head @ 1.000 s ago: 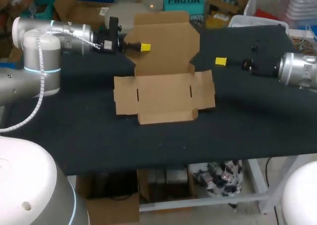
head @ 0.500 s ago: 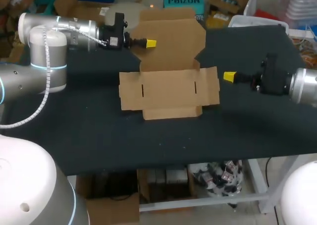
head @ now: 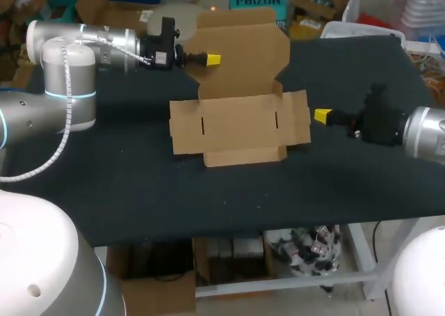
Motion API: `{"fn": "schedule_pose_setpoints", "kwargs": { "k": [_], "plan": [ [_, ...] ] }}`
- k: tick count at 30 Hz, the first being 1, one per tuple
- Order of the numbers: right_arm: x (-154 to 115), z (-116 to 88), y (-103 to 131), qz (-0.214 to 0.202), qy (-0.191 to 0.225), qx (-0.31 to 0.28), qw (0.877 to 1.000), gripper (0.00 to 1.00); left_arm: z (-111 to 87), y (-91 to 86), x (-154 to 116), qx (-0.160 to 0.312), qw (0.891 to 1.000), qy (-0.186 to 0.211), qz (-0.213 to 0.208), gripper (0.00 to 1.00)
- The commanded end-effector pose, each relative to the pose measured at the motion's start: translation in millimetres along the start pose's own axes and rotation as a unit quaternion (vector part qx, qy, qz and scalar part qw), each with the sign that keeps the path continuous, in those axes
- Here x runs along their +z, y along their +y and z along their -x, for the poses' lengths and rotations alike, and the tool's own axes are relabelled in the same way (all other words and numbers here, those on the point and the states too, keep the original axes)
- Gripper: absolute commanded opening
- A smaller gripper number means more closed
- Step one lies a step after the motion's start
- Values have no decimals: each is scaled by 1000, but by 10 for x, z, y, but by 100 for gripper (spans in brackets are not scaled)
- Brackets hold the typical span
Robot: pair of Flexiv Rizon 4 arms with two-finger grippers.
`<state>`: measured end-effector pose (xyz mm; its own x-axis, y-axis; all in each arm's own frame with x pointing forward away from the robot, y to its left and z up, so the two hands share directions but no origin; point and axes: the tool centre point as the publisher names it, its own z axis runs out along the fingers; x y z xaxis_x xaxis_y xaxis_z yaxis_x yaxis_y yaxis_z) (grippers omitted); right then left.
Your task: Assemble the packaging by folding the flat box into shape, placing the metal phone stand inside, and closing the box properly
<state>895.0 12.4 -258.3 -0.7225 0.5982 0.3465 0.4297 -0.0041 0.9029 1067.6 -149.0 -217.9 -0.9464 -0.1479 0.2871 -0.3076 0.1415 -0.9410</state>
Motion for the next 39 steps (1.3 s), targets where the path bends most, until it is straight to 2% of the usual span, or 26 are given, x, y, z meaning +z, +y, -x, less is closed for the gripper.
{"fn": "schedule_pose_setpoints", "kwargs": {
  "k": [1, 4, 9, 16, 26, 39],
  "plan": [
    [-5, -21, 2, 1, -4, -1, 1000, 0, -1, 3, -2, 0, 1000, 1, 0, 0],
    [24, -123, 7, 7, -8, -29, 1000, 0, -1, 3, -2, 0, 1000, 1, 0, 0],
    [-65, -255, -99, 31, -5, -64, 997, 0, -132, -59, 18, 35, 999, -21, 8, 0],
    [-192, -339, -280, 30, -46, -106, 993, 0, -302, -178, 11, 71, 997, -22, -8, 0],
    [-296, -394, -486, 34, -39, -111, 992, 0, -567, -257, 57, 105, 994, -13, -4, 0],
    [-223, -490, -635, 25, -40, -126, 991, 0, -676, -318, 43, 131, 991, -6, -23, 0]
  ]
}}
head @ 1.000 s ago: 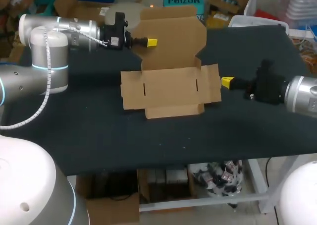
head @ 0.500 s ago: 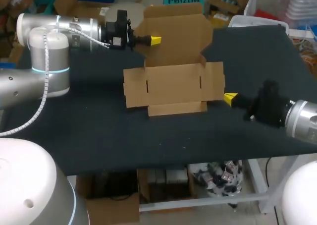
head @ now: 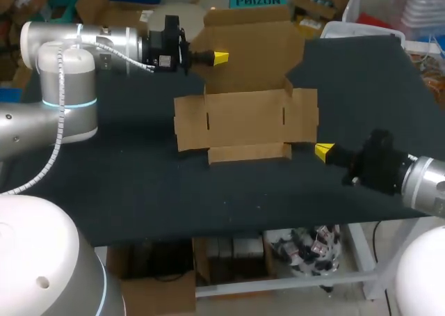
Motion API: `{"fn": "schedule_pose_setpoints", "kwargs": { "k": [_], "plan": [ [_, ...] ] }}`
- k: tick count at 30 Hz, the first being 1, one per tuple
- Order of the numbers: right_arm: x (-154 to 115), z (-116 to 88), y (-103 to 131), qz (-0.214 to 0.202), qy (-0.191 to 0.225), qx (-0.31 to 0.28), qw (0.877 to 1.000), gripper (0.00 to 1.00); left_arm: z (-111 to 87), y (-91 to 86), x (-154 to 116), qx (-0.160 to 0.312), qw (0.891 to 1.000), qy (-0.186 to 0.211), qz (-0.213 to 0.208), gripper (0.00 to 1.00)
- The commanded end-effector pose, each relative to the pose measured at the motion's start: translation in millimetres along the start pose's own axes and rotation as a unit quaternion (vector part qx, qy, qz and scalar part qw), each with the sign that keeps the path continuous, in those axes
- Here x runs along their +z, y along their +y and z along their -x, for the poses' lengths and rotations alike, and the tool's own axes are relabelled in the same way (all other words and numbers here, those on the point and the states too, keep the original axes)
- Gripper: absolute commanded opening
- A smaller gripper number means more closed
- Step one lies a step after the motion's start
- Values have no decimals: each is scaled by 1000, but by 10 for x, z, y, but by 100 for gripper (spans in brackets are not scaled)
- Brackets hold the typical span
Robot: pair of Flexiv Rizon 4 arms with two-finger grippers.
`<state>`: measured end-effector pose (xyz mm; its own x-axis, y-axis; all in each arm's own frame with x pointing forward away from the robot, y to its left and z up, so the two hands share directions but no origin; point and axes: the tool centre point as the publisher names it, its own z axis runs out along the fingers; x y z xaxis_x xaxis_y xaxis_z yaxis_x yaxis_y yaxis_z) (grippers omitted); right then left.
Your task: Assemble the packaging by folding the flat box into shape, placing the metal phone stand inside, and closing the box properly
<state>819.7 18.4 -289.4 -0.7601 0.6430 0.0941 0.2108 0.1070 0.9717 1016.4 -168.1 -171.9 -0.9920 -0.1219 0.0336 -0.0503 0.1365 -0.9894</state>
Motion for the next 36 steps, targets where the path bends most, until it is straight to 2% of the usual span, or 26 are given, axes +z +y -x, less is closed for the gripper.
{"fn": "schedule_pose_setpoints", "kwargs": {
  "k": [1, 8, 21, 29, 36],
  "plan": [
    [62, -37, -33, -4, -1, -2, 1000, 0, -35, -40, -13, 1, 1000, -1, -4, 0],
    [110, -49, -81, -9, -2, -2, 1000, 0, -150, -208, -39, 6, 1000, -1, -1, 0],
    [162, -51, -205, -18, 0, 1, 1000, 0, -330, -368, -103, 3, 1000, 16, 3, 0],
    [209, -114, -252, -24, -4, -6, 1000, 0, -358, -385, -127, -15, 999, 35, 9, 0],
    [289, -178, -303, -28, -8, -18, 999, 0, -278, -311, -117, -30, 998, 45, 14, 0]
  ]
}}
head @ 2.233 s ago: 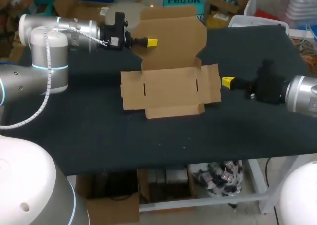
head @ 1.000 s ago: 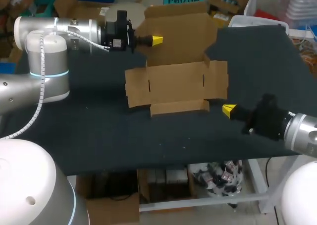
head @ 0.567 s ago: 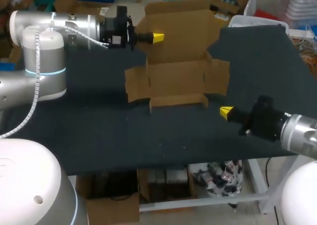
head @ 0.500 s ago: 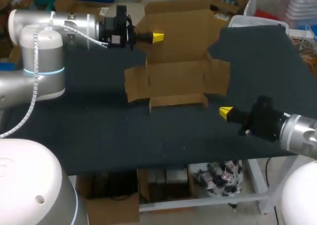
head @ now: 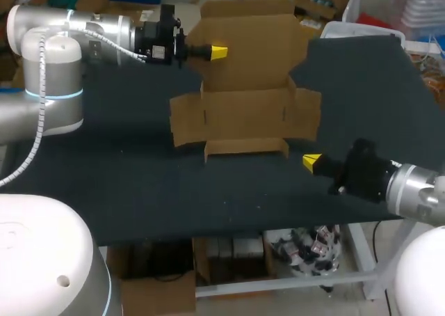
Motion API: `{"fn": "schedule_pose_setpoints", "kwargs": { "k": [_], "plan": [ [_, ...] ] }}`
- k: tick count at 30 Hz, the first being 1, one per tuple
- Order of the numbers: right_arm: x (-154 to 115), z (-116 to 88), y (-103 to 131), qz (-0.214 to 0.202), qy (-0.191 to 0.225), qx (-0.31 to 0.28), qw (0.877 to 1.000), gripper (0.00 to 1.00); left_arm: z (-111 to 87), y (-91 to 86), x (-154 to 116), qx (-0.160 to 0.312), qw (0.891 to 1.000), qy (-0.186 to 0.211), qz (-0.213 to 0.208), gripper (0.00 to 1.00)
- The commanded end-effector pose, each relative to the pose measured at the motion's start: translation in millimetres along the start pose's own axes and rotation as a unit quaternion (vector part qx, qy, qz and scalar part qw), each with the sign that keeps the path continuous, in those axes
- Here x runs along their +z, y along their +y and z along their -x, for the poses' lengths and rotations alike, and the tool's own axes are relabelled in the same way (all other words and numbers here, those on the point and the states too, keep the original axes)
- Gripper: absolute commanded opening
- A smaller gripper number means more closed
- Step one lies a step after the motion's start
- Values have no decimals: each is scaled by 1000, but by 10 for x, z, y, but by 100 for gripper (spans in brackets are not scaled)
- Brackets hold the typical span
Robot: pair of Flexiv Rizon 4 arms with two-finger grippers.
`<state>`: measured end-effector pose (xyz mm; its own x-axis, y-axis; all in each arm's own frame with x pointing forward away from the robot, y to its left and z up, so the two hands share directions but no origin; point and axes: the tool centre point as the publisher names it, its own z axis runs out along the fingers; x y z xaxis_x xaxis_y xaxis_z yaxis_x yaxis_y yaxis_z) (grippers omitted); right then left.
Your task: Assemble the packaging by folding the flat box into shape, placing the metal phone stand inside, and closing the box properly
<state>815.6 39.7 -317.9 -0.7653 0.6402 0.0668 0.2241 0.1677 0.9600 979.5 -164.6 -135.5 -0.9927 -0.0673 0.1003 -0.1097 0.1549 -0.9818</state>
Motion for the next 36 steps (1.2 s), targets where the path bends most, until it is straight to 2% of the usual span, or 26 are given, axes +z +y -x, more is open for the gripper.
{"fn": "schedule_pose_setpoints", "kwargs": {
  "k": [1, 16, 29, 36],
  "plan": [
    [107, -48, -41, 0, -7, -5, 1000, 0, 110, 29, 1, -5, 1000, 16, 1, 0],
    [297, -135, -85, -9, -9, -25, 1000, 0, 316, 176, -43, -28, 999, 29, -12, 0],
    [536, -187, -139, -20, -18, -39, 999, 0, 327, 278, 39, 18, 1000, 6, -3, 0],
    [707, -223, -173, -19, -11, -36, 999, 0, 345, 359, 48, 26, 1000, 0, -4, 0]
  ]
}}
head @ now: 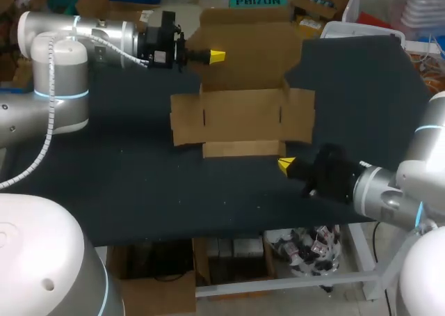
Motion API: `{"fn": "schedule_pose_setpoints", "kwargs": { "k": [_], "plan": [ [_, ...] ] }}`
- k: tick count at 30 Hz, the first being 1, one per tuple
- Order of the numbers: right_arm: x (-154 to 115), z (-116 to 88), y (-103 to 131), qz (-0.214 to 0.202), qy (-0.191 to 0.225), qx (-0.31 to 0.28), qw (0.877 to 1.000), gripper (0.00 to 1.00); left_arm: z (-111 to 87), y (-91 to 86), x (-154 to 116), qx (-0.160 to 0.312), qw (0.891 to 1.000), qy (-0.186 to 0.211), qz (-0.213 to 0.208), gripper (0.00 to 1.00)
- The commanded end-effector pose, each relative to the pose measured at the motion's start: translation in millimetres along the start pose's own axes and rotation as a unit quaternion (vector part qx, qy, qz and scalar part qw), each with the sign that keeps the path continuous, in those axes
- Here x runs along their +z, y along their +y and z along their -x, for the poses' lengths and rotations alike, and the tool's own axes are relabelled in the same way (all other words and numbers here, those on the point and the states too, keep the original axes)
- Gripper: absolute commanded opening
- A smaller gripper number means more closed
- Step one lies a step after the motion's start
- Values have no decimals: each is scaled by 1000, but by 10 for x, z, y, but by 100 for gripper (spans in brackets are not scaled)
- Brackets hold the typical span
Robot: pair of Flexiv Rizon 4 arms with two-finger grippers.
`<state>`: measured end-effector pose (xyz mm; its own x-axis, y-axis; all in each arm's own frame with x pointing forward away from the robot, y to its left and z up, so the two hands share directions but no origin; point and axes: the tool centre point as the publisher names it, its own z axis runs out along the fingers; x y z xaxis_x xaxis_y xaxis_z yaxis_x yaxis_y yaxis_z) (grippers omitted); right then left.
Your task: Assemble the packaging by folding the flat box into shape, placing the metal phone stand inside, and closing the box properly
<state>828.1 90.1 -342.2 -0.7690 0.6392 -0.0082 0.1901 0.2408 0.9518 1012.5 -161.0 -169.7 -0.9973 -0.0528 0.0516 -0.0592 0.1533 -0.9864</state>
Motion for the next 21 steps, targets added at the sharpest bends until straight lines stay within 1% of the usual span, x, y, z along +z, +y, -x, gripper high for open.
{"fn": "schedule_pose_setpoints", "kwargs": {
  "k": [1, 10, 12, 14, 21],
  "plan": [
    [212, -28, -46, -2, 0, 0, 1000, 0, -18, 60, 11, 1, 1000, -4, -2, 0],
    [336, -67, -55, -3, 12, 7, 1000, 0, -24, 87, -28, -5, 1000, -6, -4, 0],
    [366, -79, -65, -4, 11, 14, 1000, 0, -28, 103, -43, -6, 1000, -7, -6, 0],
    [396, -78, -69, -5, 0, 29, 1000, 0, -30, 113, -56, -6, 1000, -10, -8, 0],
    [396, -78, -69, -5, 0, 29, 1000, 0, -29, 117, -68, -7, 1000, -11, -10, 0]
  ]
}}
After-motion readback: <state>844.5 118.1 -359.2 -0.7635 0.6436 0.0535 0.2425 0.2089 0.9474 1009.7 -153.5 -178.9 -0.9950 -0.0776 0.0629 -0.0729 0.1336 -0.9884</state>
